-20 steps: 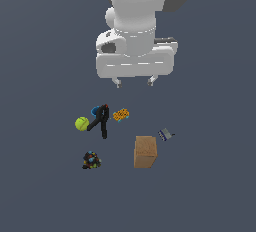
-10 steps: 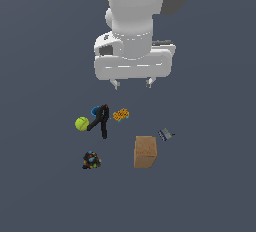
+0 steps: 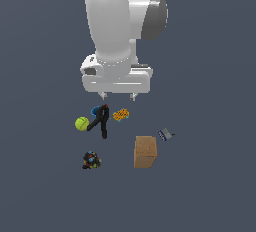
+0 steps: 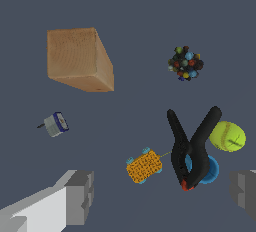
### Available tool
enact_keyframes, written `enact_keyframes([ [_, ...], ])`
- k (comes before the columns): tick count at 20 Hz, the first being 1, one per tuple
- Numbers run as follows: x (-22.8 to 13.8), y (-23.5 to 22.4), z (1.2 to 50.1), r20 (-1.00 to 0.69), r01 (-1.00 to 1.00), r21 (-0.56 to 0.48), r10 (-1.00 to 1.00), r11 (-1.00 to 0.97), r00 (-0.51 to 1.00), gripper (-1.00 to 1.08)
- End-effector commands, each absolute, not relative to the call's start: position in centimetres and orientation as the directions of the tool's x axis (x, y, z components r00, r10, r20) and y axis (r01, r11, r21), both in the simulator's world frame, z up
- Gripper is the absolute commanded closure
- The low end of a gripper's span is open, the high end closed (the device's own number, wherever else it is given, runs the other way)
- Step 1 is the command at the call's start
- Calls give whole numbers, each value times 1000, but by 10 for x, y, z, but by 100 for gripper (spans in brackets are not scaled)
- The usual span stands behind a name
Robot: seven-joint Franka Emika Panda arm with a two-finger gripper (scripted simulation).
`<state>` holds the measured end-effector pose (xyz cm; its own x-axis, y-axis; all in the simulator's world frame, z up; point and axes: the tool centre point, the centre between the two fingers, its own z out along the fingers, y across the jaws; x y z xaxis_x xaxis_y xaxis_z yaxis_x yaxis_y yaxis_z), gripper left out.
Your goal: Pick up a designated object from a clutter of objects.
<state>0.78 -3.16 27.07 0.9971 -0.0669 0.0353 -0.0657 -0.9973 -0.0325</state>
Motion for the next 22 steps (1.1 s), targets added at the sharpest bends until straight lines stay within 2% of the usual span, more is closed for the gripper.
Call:
enact_keyframes([
  [1, 4, -51, 247, 28, -107, -29, -108, -994, 994, -92],
  [11, -25, -115, 169, 5, -247, -7, -247, -969, 969, -92],
  [22, -34, -129, 151, -1, -277, -1, -277, -961, 961, -92],
])
